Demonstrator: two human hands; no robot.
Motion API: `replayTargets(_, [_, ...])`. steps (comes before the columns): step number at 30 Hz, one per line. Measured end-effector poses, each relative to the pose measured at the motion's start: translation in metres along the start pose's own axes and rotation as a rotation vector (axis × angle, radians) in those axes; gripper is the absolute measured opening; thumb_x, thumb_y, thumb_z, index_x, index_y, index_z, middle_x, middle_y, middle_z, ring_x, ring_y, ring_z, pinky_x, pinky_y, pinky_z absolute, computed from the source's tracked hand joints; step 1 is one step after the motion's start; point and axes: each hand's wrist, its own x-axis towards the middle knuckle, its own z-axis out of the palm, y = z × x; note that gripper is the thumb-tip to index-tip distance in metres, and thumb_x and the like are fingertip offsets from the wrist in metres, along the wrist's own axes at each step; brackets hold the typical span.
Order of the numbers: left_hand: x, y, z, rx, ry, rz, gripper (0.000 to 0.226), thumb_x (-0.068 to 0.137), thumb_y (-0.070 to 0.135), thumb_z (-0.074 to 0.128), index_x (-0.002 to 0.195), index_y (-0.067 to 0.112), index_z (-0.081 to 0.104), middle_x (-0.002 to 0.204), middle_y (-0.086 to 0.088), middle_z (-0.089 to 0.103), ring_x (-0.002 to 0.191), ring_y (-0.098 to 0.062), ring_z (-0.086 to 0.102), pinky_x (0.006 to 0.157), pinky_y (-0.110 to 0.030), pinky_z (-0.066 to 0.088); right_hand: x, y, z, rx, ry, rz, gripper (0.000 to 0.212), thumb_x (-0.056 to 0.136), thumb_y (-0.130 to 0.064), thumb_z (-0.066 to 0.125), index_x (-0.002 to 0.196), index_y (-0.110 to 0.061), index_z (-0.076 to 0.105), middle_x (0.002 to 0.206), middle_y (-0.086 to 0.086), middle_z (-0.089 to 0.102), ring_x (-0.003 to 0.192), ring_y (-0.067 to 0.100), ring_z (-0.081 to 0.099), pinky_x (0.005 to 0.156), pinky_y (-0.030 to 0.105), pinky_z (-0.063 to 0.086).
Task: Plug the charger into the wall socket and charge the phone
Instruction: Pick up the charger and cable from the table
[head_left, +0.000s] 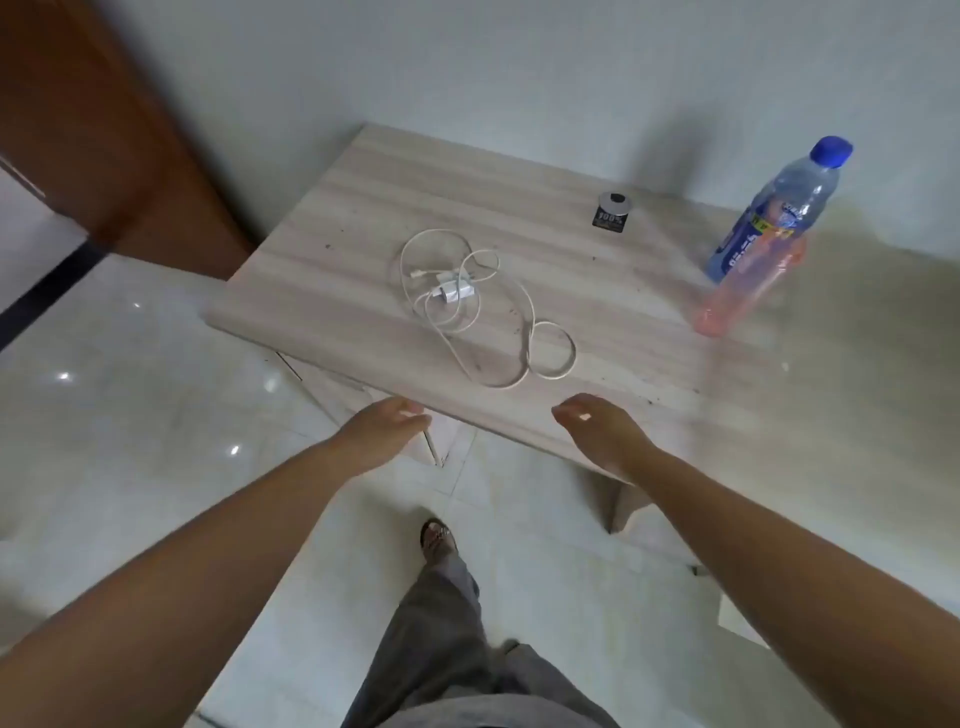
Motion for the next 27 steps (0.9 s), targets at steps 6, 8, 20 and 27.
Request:
replayTargets(6, [0.123,0.047,-0.024,0.088,0.111,0.149,0.041,0.086,0.03,0.055,0.124,0.015,0.05,0.124,-0.007,0.056,0.109,-0.024,0.054,0.081,-0.029,0.039,0.084,-0.019,-0.022,-0.116,0.014,0.029,0.036,0.086,-0.045,0.049,0.108,-0.019,0.061,0.119,0.003,0.062,0.099,0.019,0.056,0.078,0.027,0.036])
replayTargets(8, [0.161,0.06,-0.03,0.092,0.146,0.194,0.04,0.085,0.026,0.056,0.122,0.013,0.051,0.123,-0.01,0.058,0.111,-0.027,0.054,0.081,-0.028,0.037,0.103,-0.018,-0.025,-0.127,0.001,0.076,0.04,0.086,-0.045,0.049,0.114,-0.018,0.059,0.123,0.004,0.059,0.106,0.021,0.056,0.08,0.027,0.037])
replayTargets(20, [0.285,0.076,-0.031,0.383,0.156,0.249,0.056,0.074,0.042,0.067,0.121,0.018,0.051,0.119,-0.009,0.054,0.113,-0.034,0.048,0.086,-0.046,0.042,0.248,-0.019,-0.033,-0.375,0.116,0.012,0.043,0.091,-0.041,0.04,0.126,-0.016,0.045,0.139,0.007,0.04,0.127,0.025,0.037,0.102,0.043,0.037])
replayTargets(27, [0.293,0.059,-0.018,0.431,0.202,0.371,0.073,0.067,0.053,0.069,0.123,0.01,0.05,0.115,-0.012,0.056,0.108,-0.031,0.049,0.091,-0.035,0.034,0.28,0.004,-0.007,-0.485,0.208,-0.123,0.05,0.088,-0.038,0.045,0.135,-0.022,0.036,0.149,0.01,0.03,0.138,0.029,0.02,0.111,0.042,0.012])
